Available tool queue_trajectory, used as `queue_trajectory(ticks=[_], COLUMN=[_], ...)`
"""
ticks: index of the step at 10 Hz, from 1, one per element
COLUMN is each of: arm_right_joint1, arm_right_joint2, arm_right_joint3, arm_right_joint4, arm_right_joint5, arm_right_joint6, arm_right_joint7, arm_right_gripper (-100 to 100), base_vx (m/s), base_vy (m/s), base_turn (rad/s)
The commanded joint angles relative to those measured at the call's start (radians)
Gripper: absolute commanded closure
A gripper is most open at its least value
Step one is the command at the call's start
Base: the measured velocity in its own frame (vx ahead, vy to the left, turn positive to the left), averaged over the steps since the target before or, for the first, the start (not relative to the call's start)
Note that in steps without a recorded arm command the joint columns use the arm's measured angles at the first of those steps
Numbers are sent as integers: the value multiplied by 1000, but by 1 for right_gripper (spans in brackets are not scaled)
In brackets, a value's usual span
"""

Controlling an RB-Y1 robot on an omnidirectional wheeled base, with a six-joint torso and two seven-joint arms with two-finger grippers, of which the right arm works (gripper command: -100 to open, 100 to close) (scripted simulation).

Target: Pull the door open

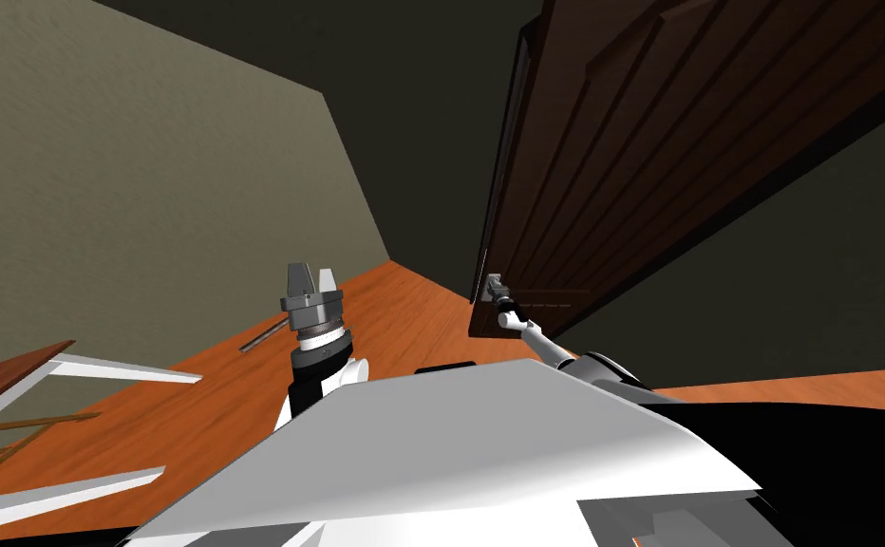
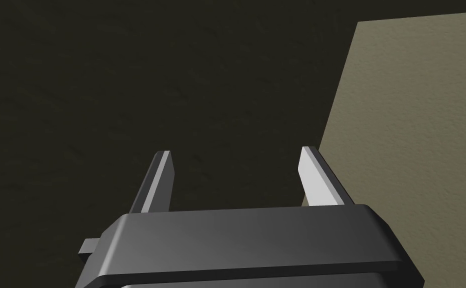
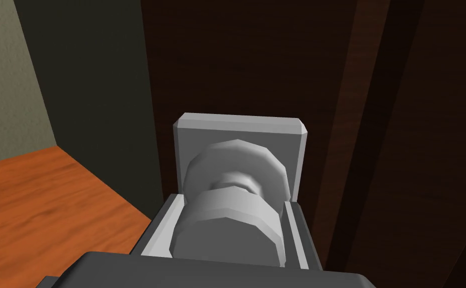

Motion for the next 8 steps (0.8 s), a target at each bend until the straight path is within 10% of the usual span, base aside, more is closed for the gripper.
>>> queue_trajectory(ticks=[1,8], arm_right_joint1=[4,29], arm_right_joint2=[-7,-65], arm_right_joint3=[15,99], arm_right_joint4=[-9,-66], arm_right_joint5=[0,-6], arm_right_joint6=[-4,-20], arm_right_joint7=[-9,-63], arm_right_gripper=[100,100], base_vx=[-191,-199], base_vy=[-88,-82], base_turn=[107,102])
